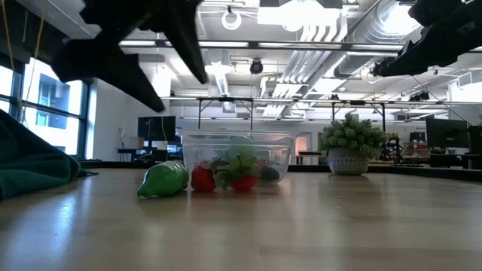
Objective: Pick and placing Produce into tupperware
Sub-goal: Put the green peas into the transparent bin
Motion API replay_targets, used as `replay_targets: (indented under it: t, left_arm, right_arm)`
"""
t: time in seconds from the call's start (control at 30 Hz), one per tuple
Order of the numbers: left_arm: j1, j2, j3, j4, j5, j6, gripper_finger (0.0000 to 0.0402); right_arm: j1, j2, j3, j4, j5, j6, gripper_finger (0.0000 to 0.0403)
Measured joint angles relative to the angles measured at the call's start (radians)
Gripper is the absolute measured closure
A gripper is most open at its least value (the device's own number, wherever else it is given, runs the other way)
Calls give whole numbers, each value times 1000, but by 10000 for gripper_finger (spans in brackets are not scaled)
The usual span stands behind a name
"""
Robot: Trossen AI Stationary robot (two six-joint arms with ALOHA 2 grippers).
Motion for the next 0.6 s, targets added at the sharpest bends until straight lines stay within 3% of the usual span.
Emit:
replay_targets:
  t: [0.27,0.6]
  left_arm:
    - [19,119,91,-72,43,-85,126]
    - [27,145,123,-177,133,-157,126]
  right_arm:
    - [0,13,0,-7,0,0,279]
    - [0,39,0,-2,0,0,279]
